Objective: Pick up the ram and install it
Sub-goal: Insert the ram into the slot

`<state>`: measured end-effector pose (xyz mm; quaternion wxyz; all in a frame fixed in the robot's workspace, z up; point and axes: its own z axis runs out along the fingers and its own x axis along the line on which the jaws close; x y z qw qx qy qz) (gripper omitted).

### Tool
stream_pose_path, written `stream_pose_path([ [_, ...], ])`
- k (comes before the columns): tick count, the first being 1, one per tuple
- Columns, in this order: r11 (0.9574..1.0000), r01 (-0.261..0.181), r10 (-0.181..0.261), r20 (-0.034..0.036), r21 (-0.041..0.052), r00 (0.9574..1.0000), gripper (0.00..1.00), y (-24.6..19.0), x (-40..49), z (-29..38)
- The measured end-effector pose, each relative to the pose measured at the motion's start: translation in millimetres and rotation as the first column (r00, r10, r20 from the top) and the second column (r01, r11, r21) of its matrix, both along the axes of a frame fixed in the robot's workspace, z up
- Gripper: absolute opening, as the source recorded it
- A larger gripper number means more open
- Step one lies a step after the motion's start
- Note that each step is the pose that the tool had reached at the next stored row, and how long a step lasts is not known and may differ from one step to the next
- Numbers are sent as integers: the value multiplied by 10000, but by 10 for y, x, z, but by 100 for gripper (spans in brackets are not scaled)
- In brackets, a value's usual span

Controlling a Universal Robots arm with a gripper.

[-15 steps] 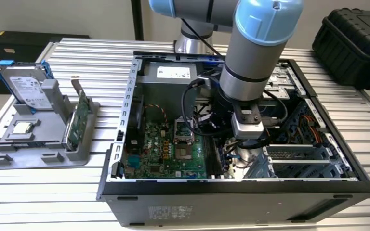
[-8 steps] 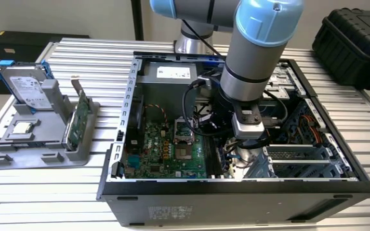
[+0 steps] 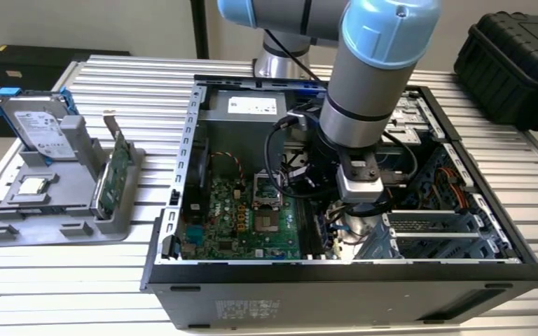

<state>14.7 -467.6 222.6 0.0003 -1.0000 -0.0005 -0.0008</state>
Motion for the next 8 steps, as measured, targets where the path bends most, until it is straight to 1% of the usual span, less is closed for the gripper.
stream_pose_path([
  [8, 10000, 0, 0, 0, -1, 10000, 0, 0, -2, -17],
])
